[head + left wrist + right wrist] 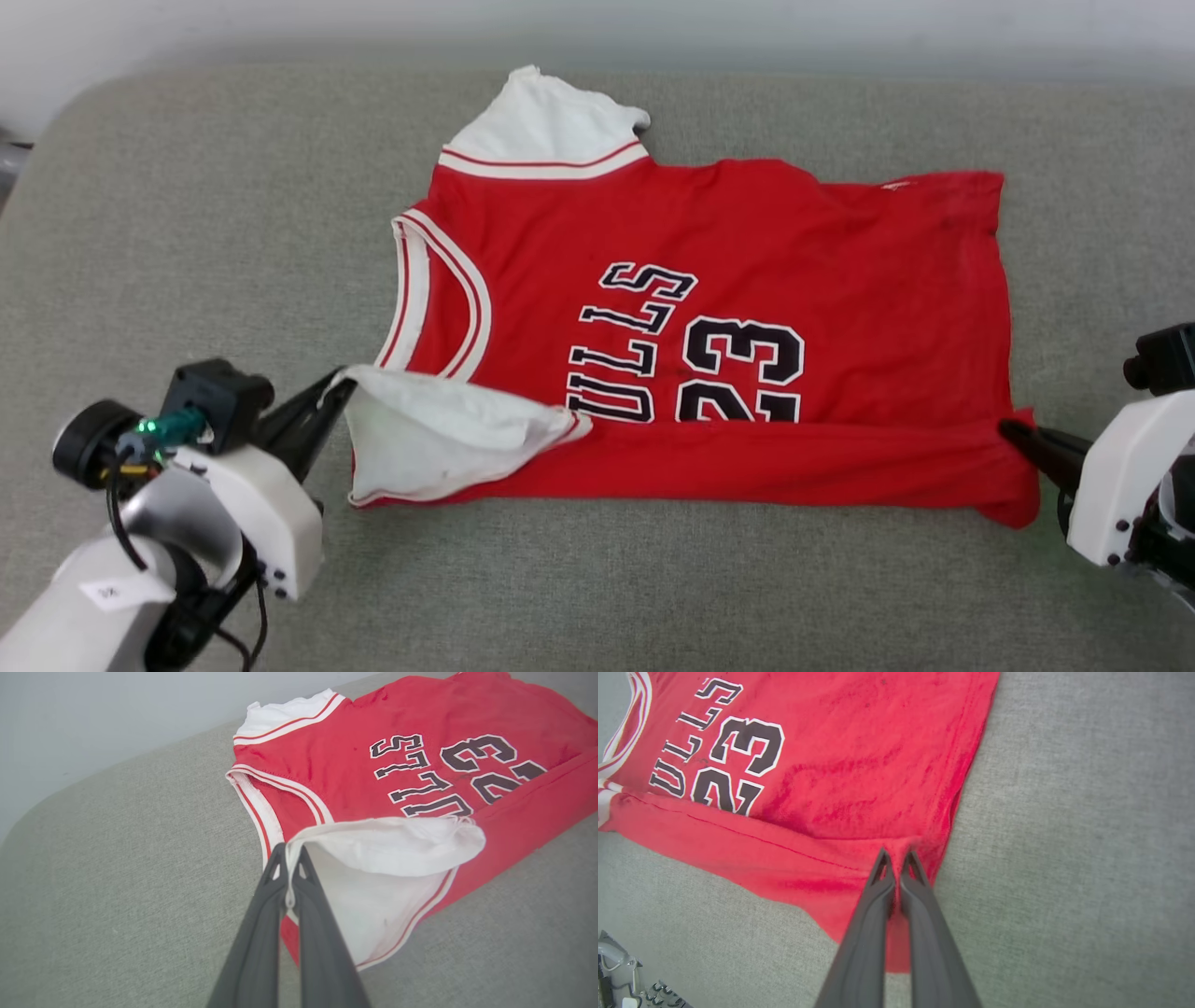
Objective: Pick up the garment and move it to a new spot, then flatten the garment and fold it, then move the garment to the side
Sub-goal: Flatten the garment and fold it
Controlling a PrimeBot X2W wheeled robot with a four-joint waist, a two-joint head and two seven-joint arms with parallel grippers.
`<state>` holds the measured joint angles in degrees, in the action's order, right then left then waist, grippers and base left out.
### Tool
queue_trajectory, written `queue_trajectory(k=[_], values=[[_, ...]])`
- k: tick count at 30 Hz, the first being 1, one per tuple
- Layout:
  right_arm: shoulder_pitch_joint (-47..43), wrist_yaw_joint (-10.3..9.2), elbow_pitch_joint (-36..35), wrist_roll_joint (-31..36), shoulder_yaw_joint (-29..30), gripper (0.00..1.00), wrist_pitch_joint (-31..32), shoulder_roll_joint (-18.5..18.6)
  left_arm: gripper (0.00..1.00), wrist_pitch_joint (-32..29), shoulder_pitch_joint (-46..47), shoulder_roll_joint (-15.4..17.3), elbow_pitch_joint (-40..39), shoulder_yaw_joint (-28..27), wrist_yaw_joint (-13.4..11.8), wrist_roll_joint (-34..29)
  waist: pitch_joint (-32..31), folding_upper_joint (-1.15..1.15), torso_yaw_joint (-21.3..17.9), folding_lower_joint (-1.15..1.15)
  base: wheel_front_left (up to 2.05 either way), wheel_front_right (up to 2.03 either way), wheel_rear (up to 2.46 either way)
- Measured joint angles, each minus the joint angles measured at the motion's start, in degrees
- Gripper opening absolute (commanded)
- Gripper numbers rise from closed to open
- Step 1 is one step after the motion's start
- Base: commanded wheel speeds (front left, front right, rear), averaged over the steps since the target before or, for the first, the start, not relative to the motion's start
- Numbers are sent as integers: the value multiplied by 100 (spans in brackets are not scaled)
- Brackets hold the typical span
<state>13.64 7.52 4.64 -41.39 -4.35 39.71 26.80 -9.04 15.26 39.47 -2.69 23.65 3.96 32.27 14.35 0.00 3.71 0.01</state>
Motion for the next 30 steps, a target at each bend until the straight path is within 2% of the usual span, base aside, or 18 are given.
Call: queue_trajectory(k=[15,16,17,18,19,20,24,30], values=[[598,-1,445,318,-264,0,-291,-140,0,224,1120,-311,1408,325,211,-187,490,0,-83,0,0,0,0],[619,0,498,330,-297,0,-331,-145,9,223,1151,-352,1513,355,212,-188,503,0,-82,0,0,0,0],[639,-1,560,369,-310,0,-383,-166,62,220,1186,-377,1603,405,220,-205,514,0,-82,0,0,0,0],[649,-1,626,405,-323,0,-442,-178,100,246,1228,-393,1695,435,224,-266,522,0,-83,0,0,0,0],[666,-1,683,446,-324,83,-523,-193,100,292,1274,-409,1779,458,224,-323,525,0,-84,0,0,0,0],[703,0,751,479,-320,100,-584,-218,100,347,1332,-434,1876,470,201,-369,522,0,-86,0,0,0,0],[751,0,910,515,-354,100,-870,-285,100,655,1431,-688,2174,475,78,-409,432,0,-78,0,0,0,0],[698,-1,971,838,-477,100,-1408,-268,100,1245,1288,-1012,2440,199,-303,-211,130,0,-75,-1,0,0,0]])
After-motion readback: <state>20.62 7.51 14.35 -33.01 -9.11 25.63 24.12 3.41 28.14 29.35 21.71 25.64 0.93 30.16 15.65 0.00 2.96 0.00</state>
